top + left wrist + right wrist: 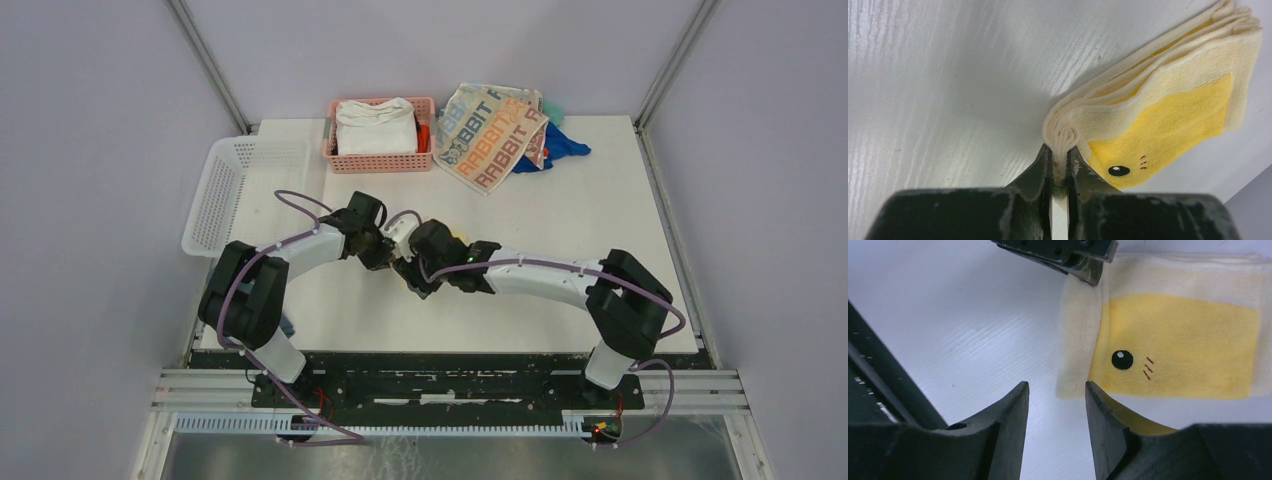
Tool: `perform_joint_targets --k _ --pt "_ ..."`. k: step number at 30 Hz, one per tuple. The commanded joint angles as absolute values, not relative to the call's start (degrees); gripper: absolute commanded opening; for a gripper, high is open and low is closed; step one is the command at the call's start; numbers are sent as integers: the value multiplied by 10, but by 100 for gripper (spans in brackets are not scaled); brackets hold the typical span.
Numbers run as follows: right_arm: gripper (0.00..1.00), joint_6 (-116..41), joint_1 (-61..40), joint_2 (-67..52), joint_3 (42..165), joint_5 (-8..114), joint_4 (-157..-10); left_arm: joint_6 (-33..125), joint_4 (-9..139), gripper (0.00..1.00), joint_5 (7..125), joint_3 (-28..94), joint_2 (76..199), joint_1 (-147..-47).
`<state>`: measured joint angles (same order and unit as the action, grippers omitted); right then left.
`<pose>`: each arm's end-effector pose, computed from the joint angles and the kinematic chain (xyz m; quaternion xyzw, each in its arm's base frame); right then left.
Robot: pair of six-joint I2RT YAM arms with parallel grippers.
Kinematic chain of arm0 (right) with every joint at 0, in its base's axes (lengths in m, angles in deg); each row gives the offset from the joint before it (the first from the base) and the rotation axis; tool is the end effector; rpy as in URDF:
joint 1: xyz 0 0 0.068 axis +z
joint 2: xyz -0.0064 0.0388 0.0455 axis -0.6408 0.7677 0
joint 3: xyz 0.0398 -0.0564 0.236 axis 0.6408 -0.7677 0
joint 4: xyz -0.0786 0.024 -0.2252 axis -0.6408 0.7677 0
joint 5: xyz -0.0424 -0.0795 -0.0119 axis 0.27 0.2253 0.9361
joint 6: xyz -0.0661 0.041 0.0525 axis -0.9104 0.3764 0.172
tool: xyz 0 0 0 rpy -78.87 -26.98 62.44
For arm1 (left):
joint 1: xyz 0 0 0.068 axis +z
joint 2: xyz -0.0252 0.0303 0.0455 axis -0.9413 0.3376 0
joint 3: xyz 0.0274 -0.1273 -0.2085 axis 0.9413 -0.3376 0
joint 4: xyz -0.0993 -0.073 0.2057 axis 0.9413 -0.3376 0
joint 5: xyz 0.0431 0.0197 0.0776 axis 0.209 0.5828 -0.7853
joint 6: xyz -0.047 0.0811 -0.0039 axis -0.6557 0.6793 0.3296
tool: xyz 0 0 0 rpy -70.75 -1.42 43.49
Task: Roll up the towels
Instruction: Roll the towel at the center of the board.
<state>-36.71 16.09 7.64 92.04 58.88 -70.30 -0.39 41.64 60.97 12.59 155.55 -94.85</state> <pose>0.2082 0.3129 0.1675 -0.3841 0.8434 0.2107 0.3111 0.2815 -0.1338 0.1051 -0.2748 0.9325 -0.1738 0.1571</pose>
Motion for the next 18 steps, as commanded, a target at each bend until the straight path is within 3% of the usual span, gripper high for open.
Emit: perform_joint_targets --k 1,13,18 --pt "53 -434 213 103 931 772 -730 20 406 7 602 143 1542 -950" --pt "53 -492 295 198 941 924 -775 15 420 9 610 136 1542 -950" --pt "44 -499 299 226 950 965 -775 13 430 9 617 131 1542 -950"
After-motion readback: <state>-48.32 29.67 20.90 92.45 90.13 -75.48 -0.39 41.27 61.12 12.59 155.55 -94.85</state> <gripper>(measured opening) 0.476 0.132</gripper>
